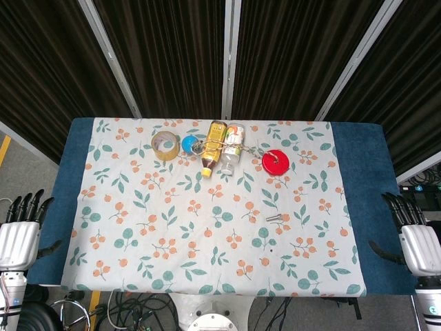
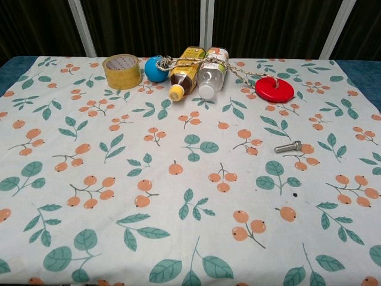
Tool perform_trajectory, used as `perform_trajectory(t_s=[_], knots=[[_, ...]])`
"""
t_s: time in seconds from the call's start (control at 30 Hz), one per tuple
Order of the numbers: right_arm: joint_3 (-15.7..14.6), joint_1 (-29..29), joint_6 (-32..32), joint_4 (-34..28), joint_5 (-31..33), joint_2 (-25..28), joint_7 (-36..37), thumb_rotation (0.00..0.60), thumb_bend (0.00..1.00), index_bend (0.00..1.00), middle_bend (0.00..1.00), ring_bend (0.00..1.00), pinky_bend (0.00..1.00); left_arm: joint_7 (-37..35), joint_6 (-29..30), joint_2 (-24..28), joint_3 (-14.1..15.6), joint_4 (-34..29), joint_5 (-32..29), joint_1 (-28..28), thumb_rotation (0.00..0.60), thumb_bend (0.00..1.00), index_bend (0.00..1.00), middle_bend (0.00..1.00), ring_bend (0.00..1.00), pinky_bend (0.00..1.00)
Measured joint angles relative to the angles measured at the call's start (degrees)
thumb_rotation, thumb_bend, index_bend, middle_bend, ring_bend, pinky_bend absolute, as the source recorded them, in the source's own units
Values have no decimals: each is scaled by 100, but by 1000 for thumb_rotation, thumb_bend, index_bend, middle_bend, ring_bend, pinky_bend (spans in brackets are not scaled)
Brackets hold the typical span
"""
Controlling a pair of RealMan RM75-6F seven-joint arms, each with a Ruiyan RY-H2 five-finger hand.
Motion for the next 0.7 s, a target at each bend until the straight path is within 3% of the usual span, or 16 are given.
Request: perform_trajectory(t_s=[0.43, 0.7], knots=[[-39, 194, -186, -2, -271, 17, 111, 600, 120, 5, 83, 0, 0, -1, 48, -19, 17, 1, 10, 27, 600, 0, 139, 39, 0, 0], [38, 938, -1047, 27, -541, -44, 180, 600, 178, 167, 139, 0, 0, -8, 63, -23, 14, 4, 23, 28, 600, 0, 139, 39, 0, 0]])
